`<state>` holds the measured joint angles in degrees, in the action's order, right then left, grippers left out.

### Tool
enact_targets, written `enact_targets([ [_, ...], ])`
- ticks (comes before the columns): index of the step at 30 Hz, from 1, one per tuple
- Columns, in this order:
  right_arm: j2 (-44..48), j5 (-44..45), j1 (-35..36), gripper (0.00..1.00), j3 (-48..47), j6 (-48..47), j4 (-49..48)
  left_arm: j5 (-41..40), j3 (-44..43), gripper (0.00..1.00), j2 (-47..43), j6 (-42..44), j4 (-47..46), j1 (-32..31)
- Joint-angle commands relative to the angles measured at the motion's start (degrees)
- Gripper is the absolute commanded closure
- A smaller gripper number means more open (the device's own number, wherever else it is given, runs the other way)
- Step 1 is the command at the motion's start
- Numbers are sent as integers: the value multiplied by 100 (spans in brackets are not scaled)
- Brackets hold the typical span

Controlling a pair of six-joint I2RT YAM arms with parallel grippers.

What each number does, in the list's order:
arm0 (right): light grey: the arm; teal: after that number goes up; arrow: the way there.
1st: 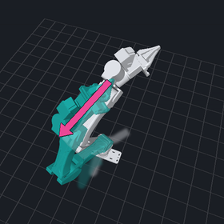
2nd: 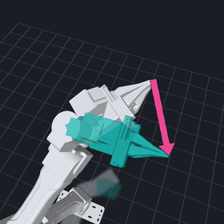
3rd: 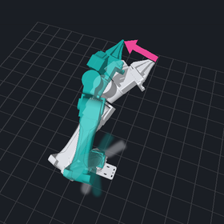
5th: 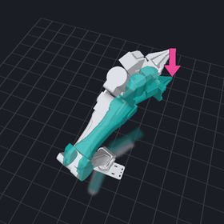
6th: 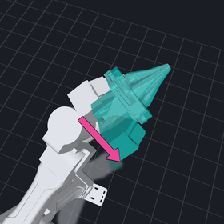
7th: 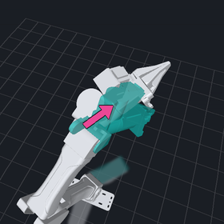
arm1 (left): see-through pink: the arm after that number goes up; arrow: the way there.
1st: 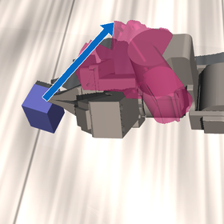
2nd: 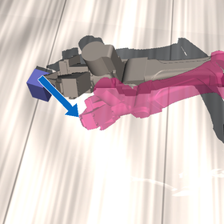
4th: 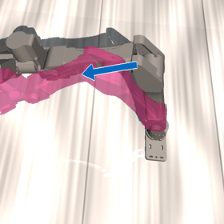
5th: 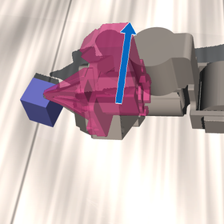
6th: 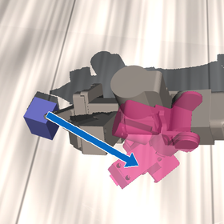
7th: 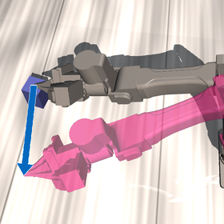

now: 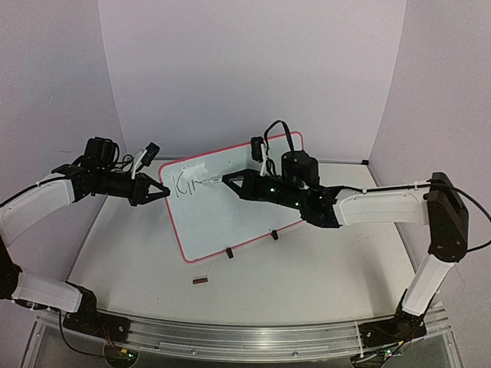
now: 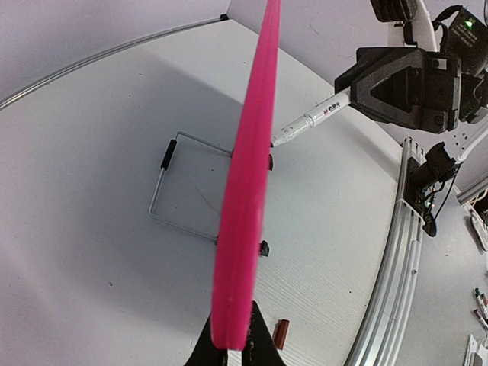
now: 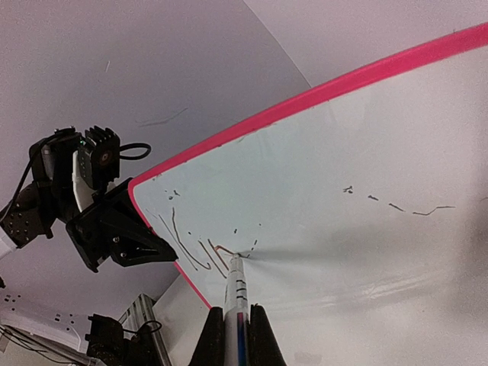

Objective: Write a sentence on the whiteboard

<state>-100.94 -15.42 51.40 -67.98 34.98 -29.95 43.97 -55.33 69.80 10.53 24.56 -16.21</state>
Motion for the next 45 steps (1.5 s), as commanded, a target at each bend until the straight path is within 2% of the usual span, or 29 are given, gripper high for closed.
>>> enact_targets([
  [1, 166, 146, -50, 100, 57, -9, -152, -415, -40, 100, -60, 221, 149, -21],
  [25, 56, -100, -53, 100, 175, 163, -65, -418, -41, 100, -74, 221, 154, -33],
  [36, 471, -381, -51, 100, 238, 103, -24, -433, -48, 100, -76, 222, 152, -36],
  [45, 780, -232, -78, 100, 291, -101, 187, -435, -34, 100, -106, 222, 156, -58],
])
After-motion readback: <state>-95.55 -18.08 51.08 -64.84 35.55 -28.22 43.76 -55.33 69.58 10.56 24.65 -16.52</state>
